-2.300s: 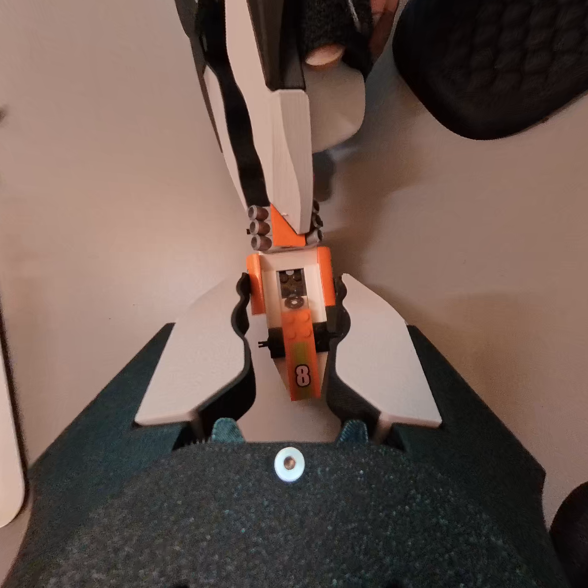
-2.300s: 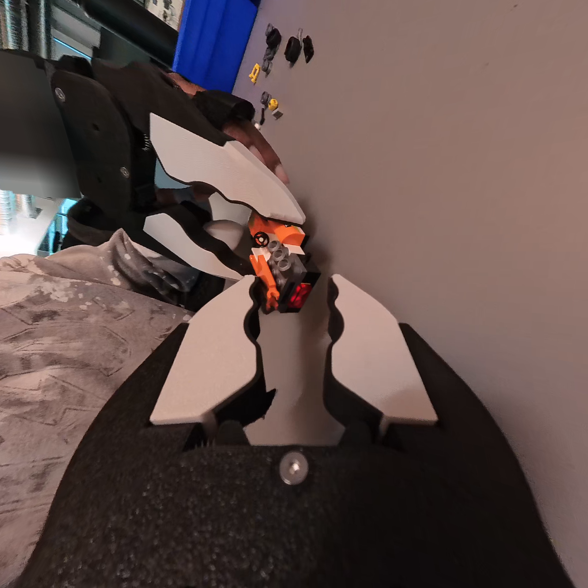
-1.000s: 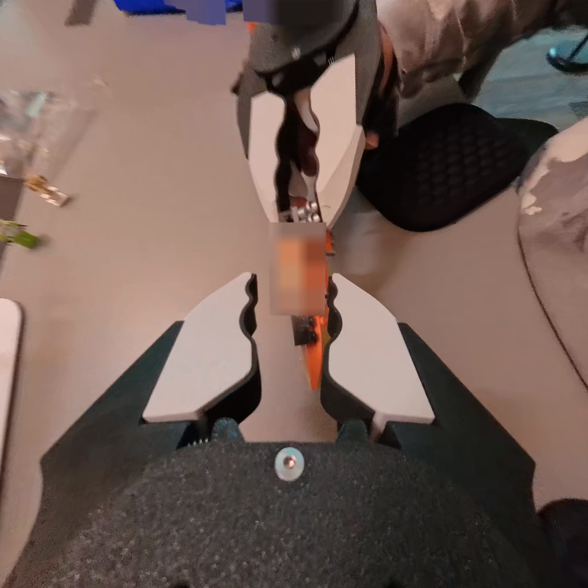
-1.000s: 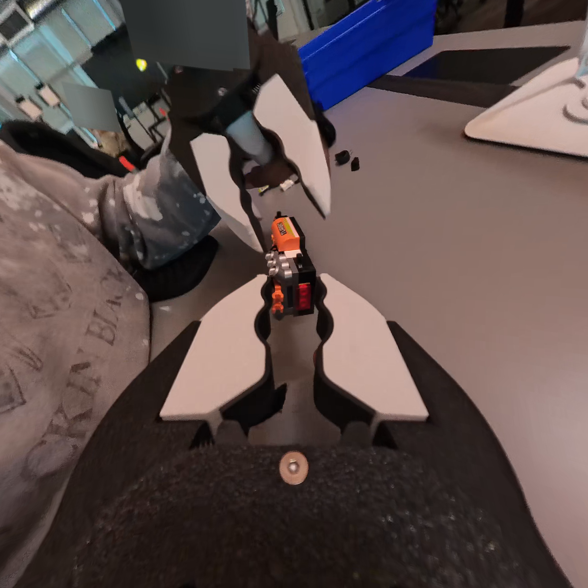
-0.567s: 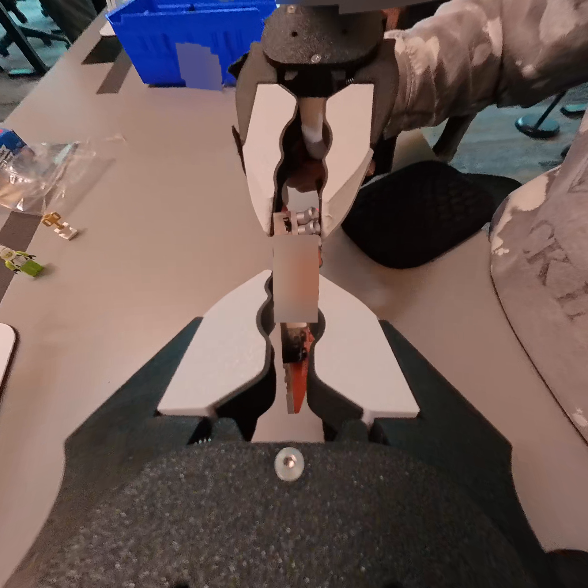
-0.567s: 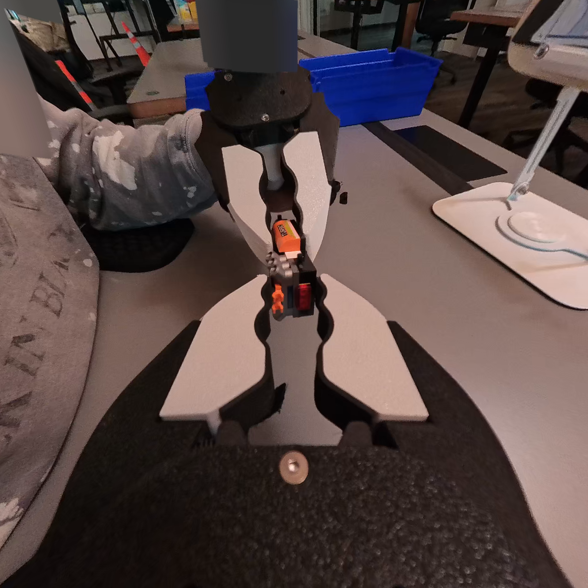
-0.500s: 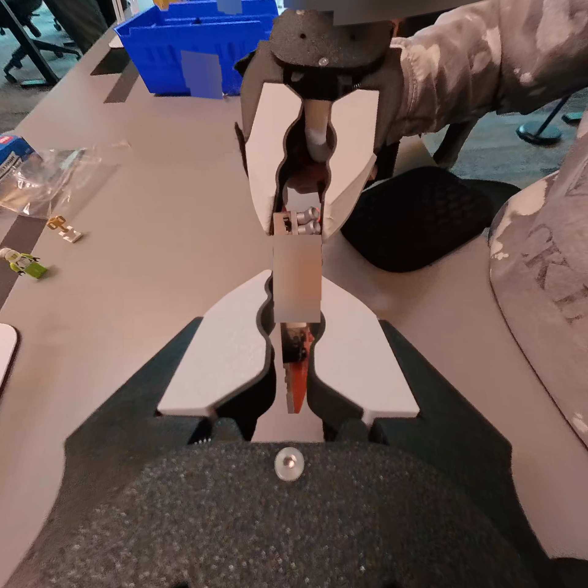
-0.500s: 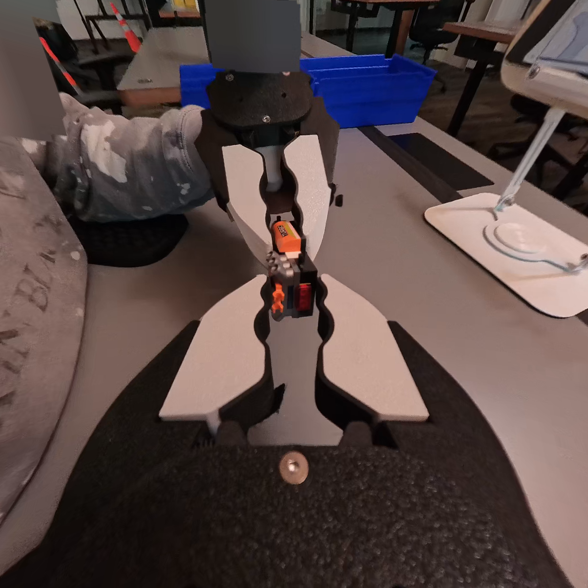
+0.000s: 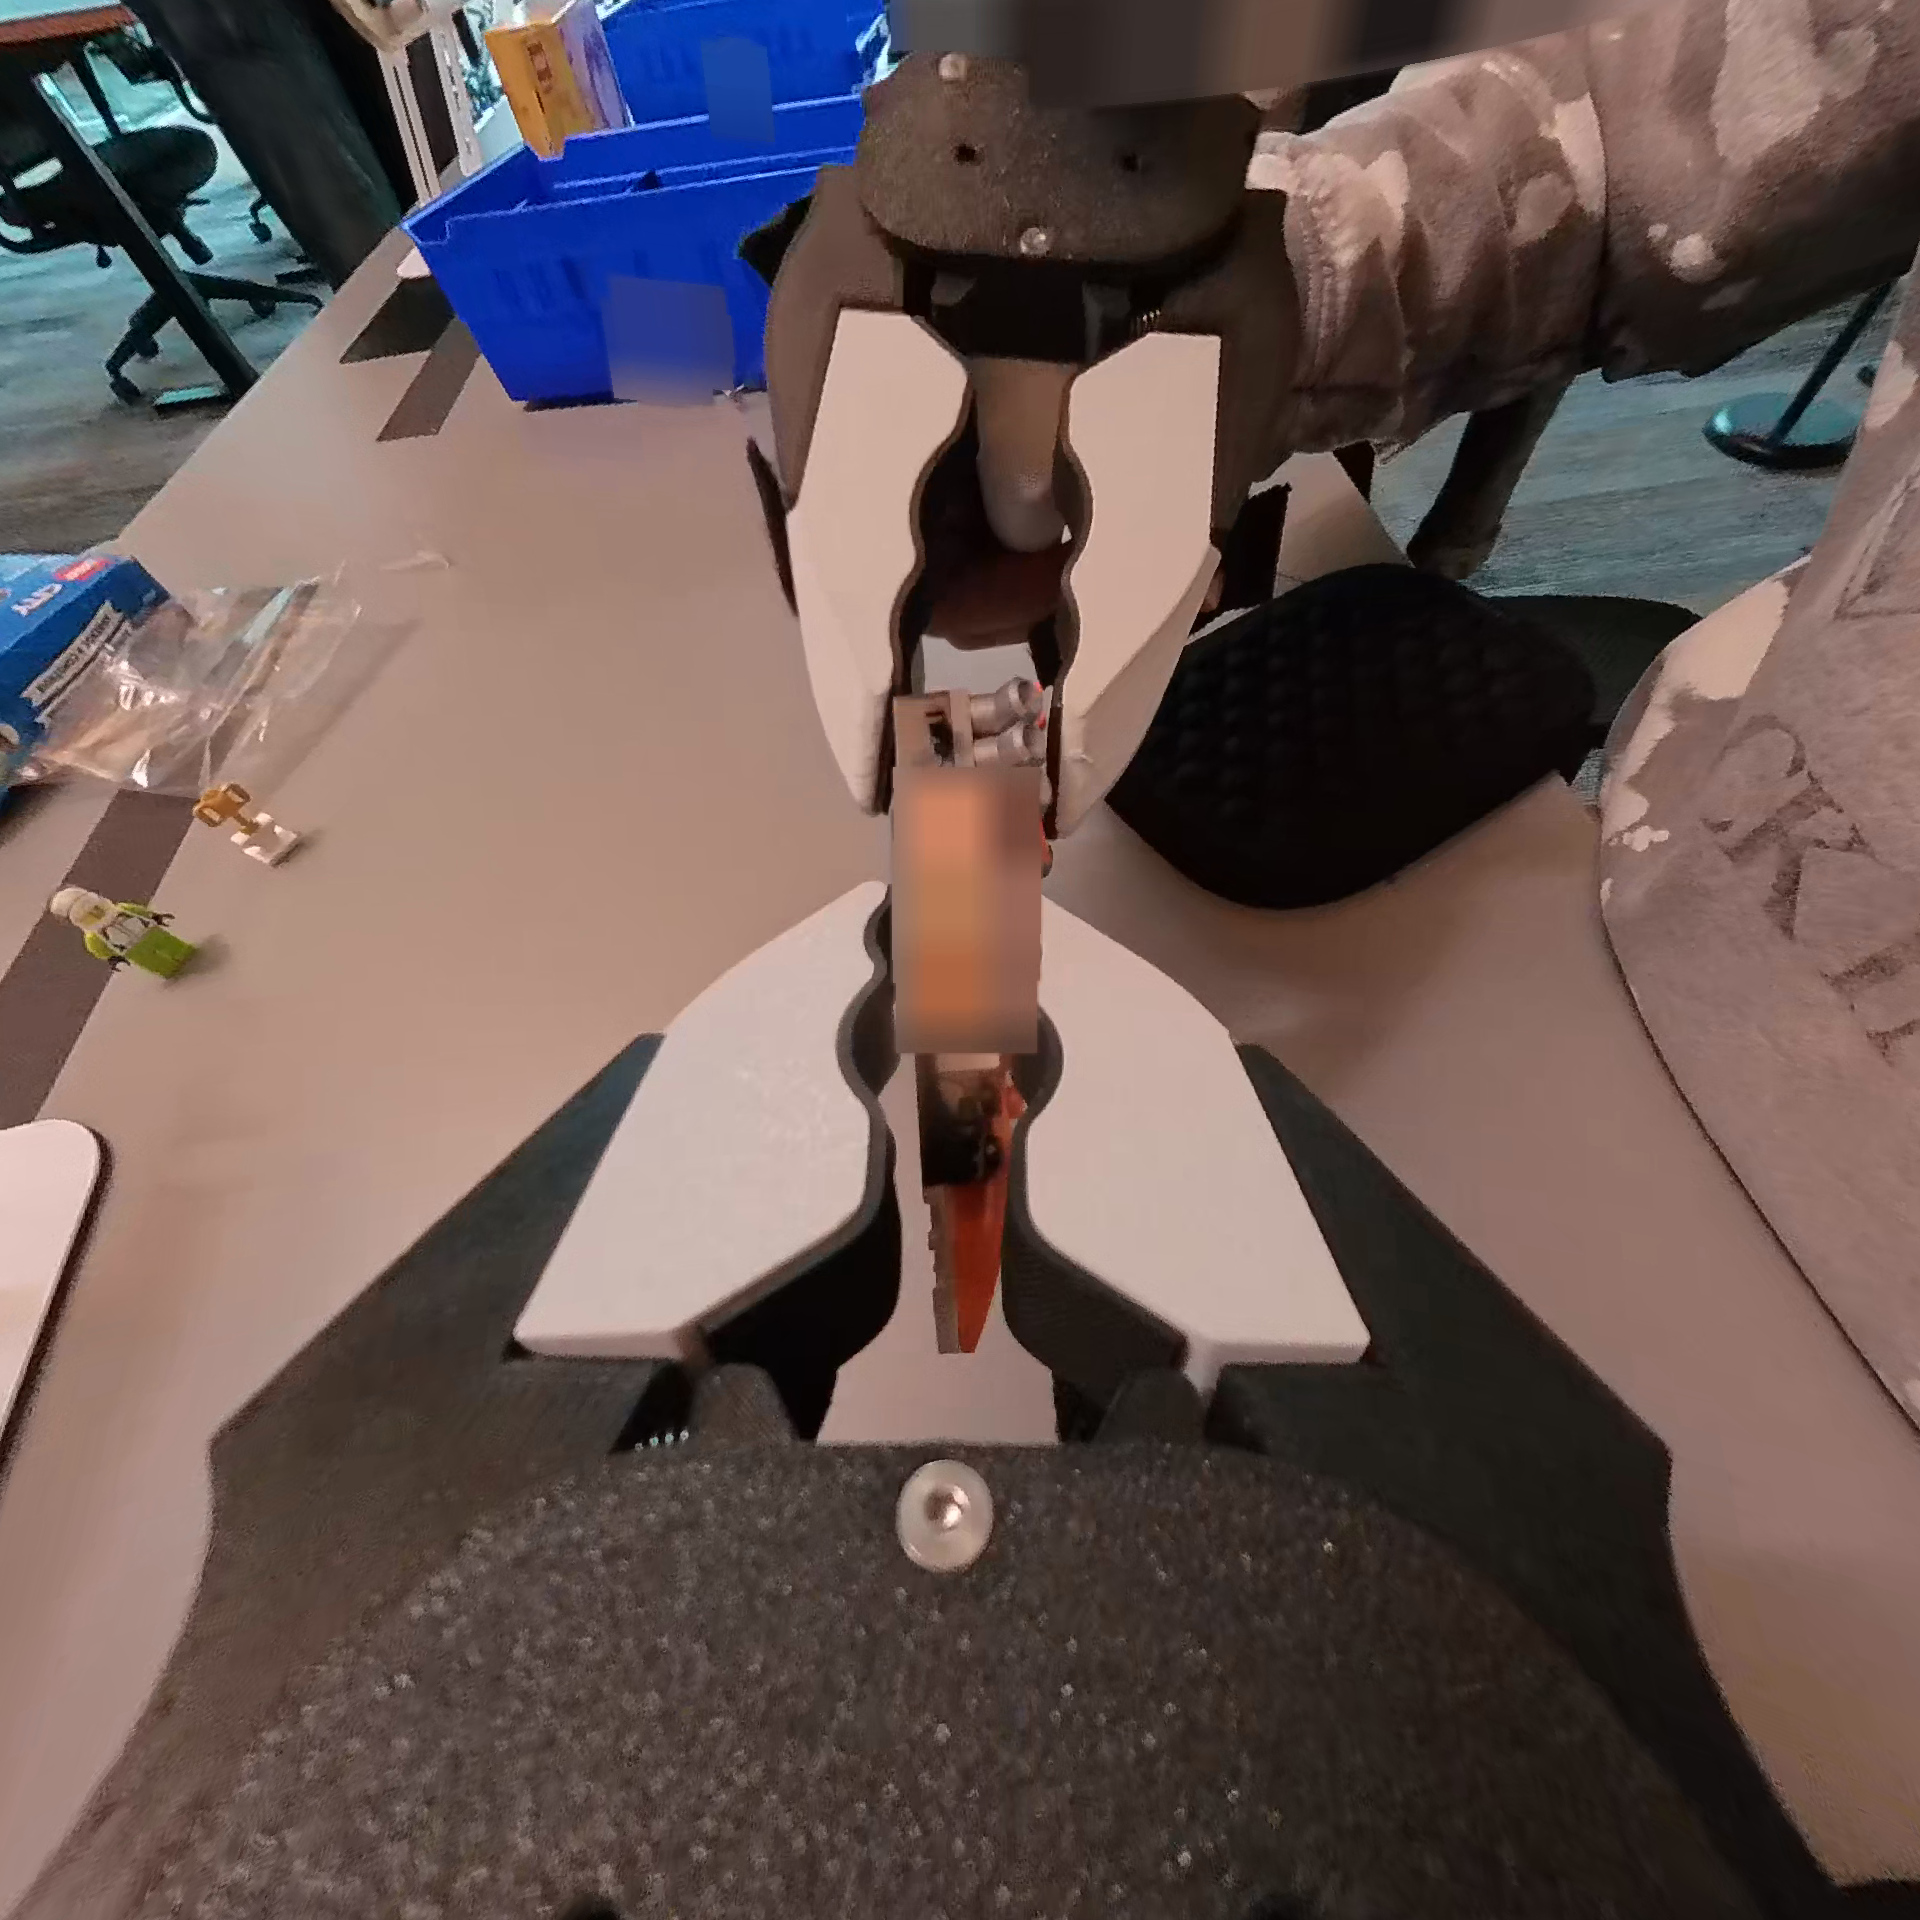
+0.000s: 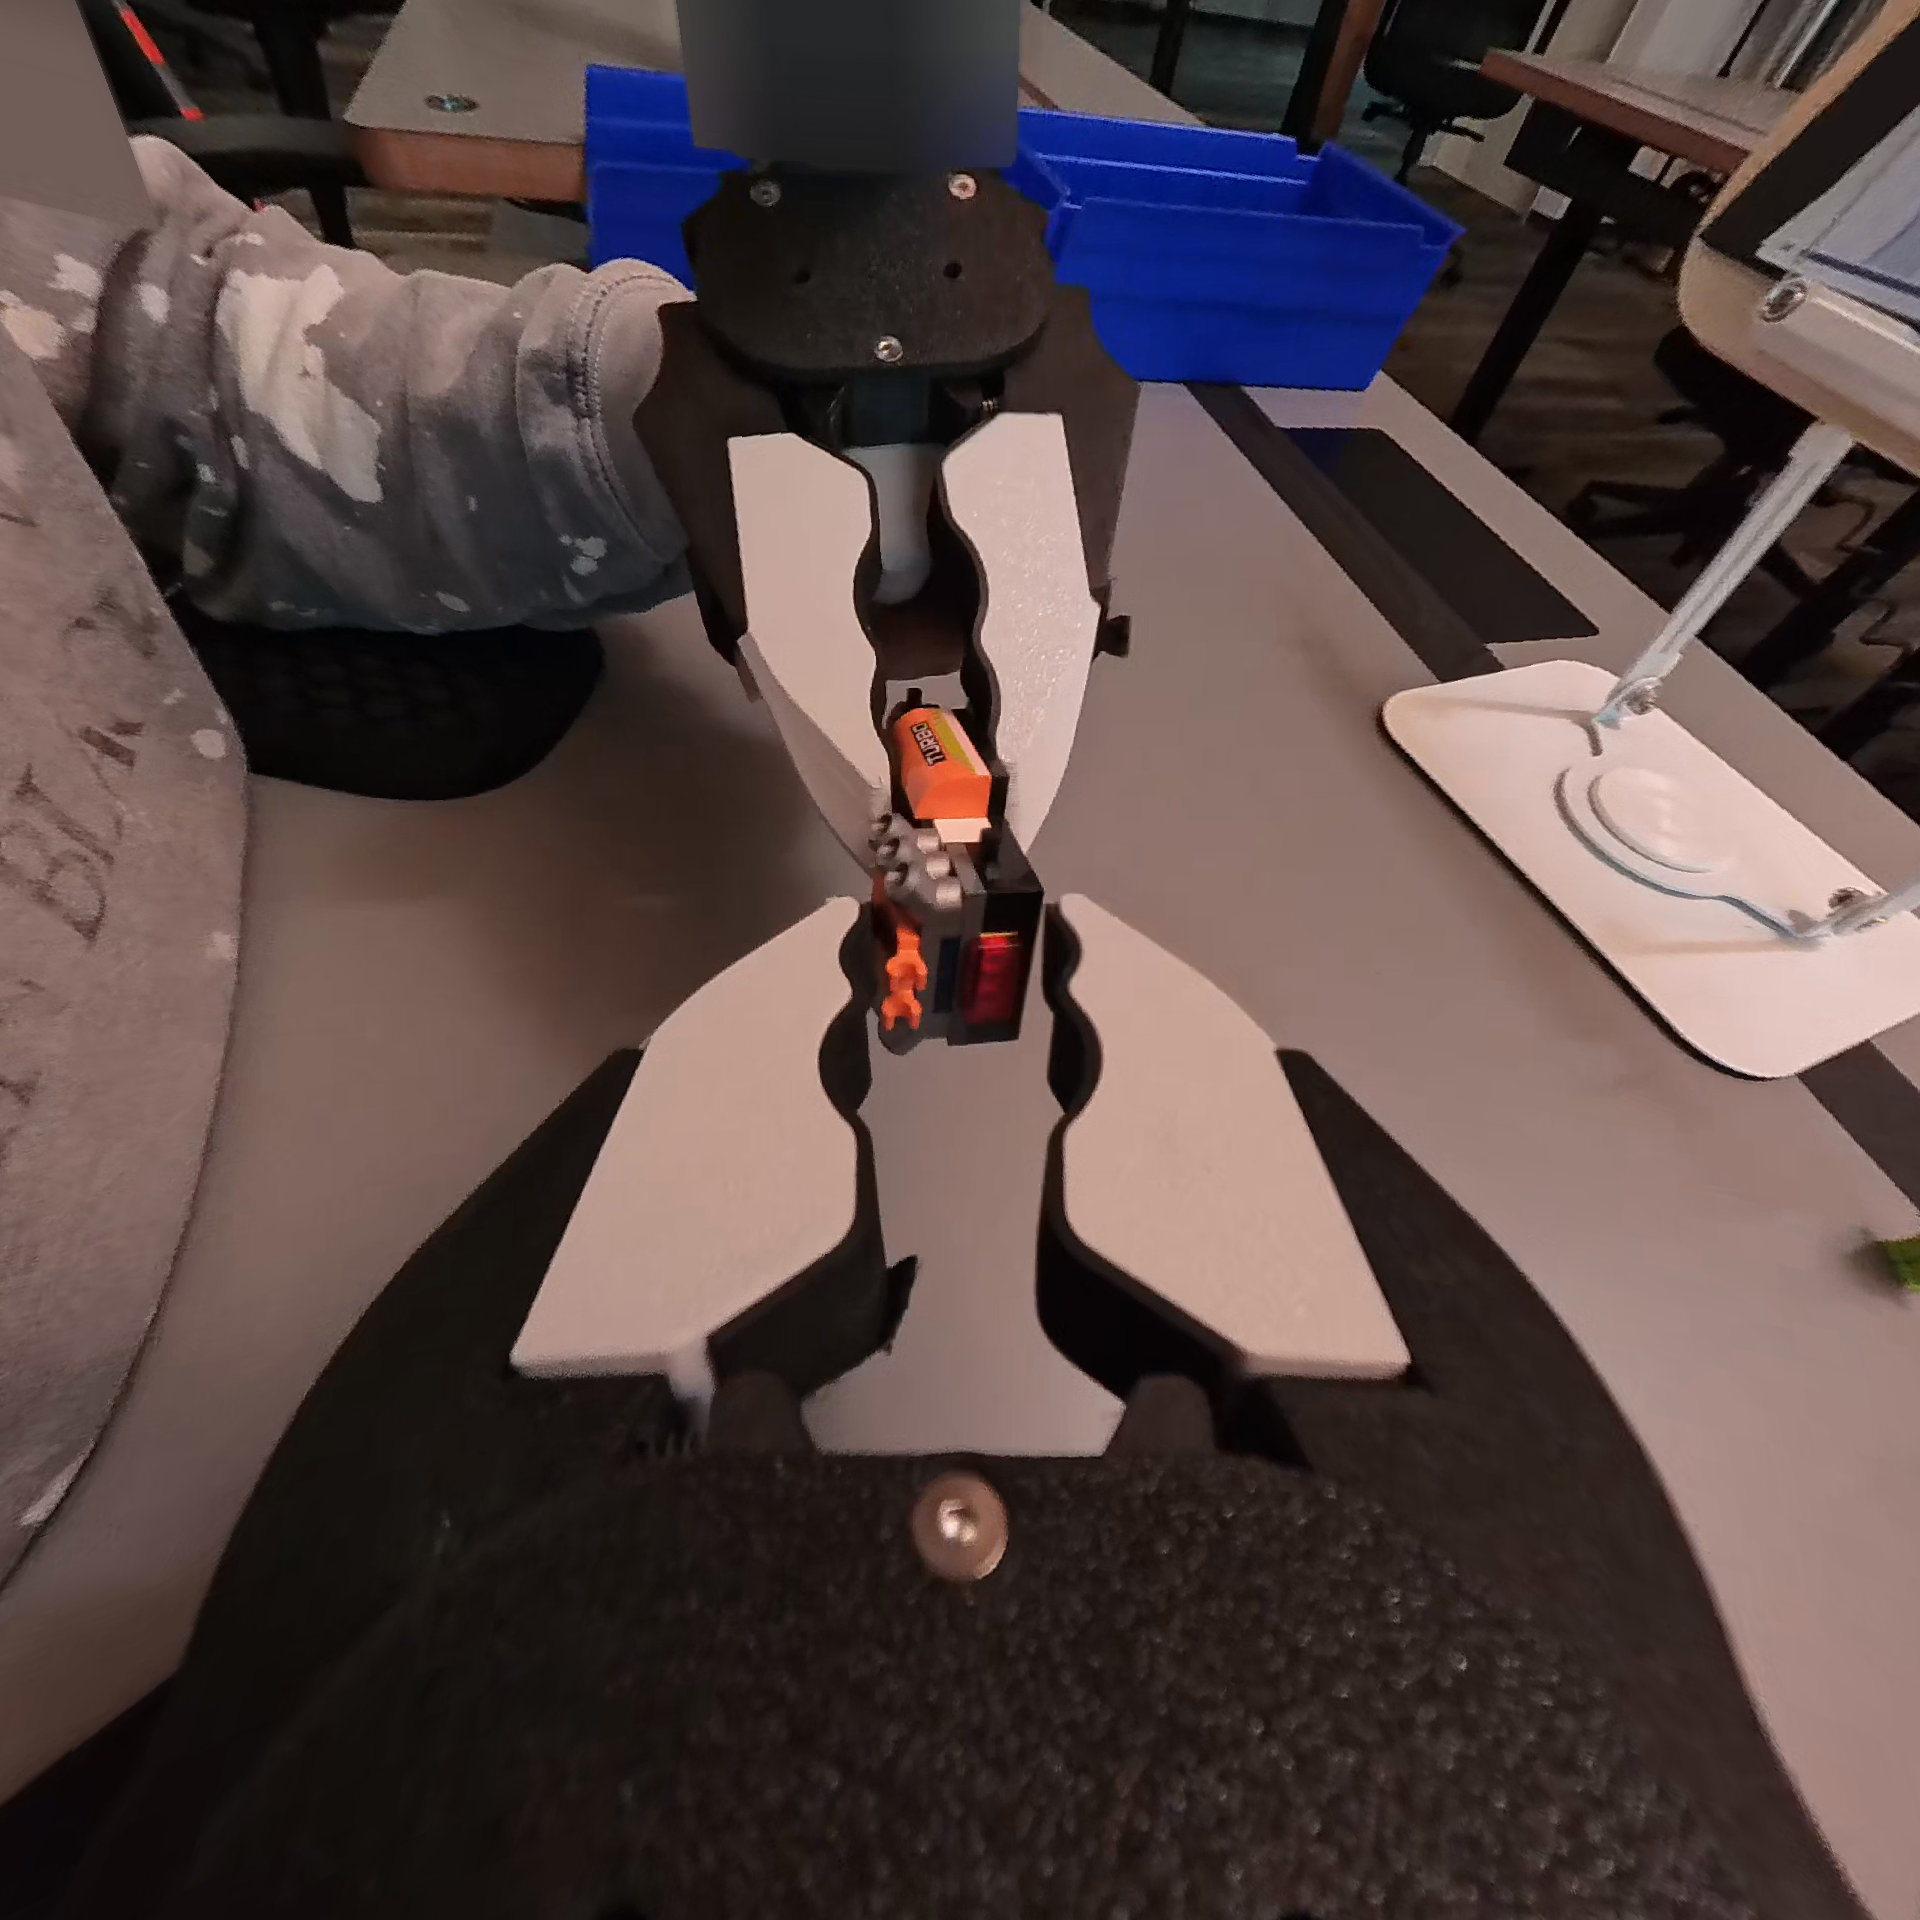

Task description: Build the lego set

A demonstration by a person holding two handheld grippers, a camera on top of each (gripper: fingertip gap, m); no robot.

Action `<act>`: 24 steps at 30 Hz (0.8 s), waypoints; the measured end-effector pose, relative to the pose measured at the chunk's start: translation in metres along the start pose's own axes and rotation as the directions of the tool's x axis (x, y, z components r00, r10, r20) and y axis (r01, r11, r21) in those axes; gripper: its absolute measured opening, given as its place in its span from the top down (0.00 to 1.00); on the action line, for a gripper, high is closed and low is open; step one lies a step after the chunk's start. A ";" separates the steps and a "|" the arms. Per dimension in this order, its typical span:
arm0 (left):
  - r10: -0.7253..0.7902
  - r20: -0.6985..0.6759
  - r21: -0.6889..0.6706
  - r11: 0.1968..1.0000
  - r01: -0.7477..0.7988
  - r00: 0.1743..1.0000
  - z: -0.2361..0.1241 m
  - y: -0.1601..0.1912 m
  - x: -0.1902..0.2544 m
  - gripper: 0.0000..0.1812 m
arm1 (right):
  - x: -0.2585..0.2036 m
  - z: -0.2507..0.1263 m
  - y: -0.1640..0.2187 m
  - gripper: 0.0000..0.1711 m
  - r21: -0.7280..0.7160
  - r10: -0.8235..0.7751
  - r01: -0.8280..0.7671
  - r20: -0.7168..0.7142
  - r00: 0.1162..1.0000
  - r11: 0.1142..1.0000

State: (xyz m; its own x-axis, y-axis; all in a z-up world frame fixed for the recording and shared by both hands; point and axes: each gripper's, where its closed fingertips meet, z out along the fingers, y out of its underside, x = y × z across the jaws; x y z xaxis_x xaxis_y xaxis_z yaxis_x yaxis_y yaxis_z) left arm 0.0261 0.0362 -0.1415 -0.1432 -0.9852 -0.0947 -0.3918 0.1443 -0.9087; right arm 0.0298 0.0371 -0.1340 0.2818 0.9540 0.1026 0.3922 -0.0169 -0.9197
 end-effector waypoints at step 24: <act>0.053 0.027 0.055 0.997 -0.055 0.998 -0.007 -0.010 0.002 0.90 | -0.006 0.003 -0.007 0.81 0.021 0.008 -0.008 0.010 1.000 1.000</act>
State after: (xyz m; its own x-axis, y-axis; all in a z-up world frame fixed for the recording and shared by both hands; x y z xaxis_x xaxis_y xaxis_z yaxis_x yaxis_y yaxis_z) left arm 0.0231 0.0331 -0.1295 -0.1396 -0.9782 -0.1539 -0.3331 0.1927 -0.9230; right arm 0.0225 0.0326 -0.1295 0.2763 0.9567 0.0914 0.3717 -0.0187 -0.9282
